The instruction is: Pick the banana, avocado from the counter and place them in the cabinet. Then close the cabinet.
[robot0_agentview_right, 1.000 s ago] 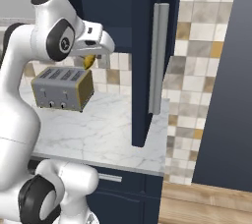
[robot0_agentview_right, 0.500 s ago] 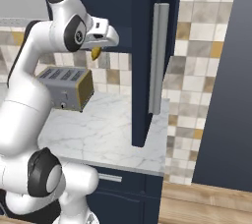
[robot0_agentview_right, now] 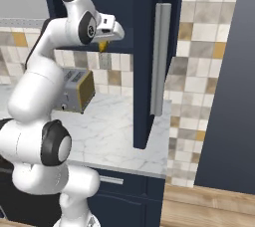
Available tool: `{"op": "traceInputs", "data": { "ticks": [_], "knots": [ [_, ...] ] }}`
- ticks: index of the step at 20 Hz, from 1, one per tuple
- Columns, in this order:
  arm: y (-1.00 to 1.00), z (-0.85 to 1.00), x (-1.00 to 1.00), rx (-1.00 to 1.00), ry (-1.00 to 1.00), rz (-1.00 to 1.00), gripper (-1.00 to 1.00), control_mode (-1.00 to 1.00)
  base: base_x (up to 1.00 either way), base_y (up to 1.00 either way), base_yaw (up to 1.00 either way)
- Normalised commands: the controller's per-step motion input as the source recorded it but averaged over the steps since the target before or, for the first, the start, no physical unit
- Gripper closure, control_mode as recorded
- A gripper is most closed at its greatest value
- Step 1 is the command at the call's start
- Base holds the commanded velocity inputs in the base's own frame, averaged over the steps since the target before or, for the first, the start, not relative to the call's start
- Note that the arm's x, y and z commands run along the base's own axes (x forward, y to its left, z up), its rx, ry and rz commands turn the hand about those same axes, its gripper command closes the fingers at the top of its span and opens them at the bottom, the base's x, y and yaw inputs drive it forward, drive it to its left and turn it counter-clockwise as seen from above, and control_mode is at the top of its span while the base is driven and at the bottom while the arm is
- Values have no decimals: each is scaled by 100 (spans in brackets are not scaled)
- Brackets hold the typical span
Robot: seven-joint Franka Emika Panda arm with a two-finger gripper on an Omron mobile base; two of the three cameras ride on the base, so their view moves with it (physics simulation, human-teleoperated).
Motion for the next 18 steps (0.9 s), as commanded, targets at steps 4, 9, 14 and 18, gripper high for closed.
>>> {"op": "traceInputs", "data": {
  "ticks": [4, 9, 14, 18],
  "knots": [
    [4, -6, 88, 0, 0, 2, 100, -100, 0, 0, 0],
    [0, -16, 82, 0, 0, 5, 100, -100, 0, 0, 0],
    [0, -21, 77, 0, -1, 10, 100, -100, 0, 0, 0],
    [0, -27, 75, 0, -10, 11, 100, -100, 0, 0, 0]
  ]
}}
